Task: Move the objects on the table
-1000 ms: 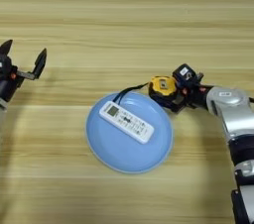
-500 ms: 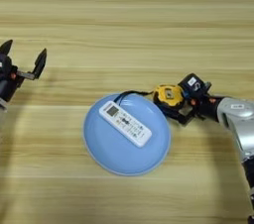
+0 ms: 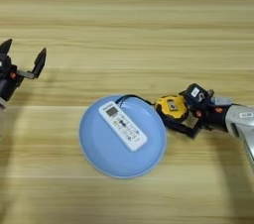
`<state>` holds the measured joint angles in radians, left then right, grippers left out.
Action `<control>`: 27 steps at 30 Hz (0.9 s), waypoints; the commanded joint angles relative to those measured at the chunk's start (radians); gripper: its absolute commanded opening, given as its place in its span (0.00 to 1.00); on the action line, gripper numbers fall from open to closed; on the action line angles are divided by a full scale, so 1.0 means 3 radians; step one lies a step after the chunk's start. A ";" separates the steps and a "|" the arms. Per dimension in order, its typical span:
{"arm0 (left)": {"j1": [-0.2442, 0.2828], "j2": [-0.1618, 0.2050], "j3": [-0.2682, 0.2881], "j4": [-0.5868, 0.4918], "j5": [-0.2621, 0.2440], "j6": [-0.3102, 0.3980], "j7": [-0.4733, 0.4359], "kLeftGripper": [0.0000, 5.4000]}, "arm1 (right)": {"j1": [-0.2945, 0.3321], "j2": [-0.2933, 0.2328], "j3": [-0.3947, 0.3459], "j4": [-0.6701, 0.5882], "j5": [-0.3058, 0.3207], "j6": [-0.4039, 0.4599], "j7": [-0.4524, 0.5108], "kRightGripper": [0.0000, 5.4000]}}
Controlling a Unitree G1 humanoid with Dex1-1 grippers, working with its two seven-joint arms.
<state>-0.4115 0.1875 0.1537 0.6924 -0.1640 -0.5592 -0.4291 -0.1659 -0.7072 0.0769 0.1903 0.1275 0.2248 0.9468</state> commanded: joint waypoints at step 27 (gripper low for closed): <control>-0.0067 0.0035 0.0011 0.0025 -0.0029 -0.0031 -0.0033 1.00 | 0.0713 -0.0236 0.0475 -0.0413 0.0112 -0.0060 0.0576 0.99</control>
<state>-0.4132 0.1892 0.1540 0.6952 -0.1646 -0.5613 -0.4359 -0.0434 -0.7758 0.1428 0.0324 0.2004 0.1625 1.0831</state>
